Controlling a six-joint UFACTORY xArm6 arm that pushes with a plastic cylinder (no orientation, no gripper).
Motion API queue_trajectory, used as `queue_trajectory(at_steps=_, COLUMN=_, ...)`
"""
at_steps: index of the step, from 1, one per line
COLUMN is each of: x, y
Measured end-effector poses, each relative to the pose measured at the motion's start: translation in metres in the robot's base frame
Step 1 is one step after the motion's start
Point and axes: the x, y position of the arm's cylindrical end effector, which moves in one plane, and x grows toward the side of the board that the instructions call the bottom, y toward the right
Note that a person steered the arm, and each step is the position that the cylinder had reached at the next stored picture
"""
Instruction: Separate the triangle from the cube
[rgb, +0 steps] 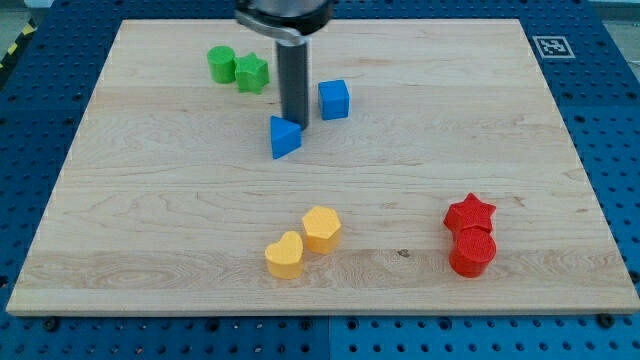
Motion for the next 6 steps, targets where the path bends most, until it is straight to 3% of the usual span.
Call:
queue_trajectory(at_steps=2, x=0.0, y=-0.029)
queue_trajectory(at_steps=5, x=-0.009, y=0.114)
queue_trajectory(at_steps=6, x=-0.04, y=0.152)
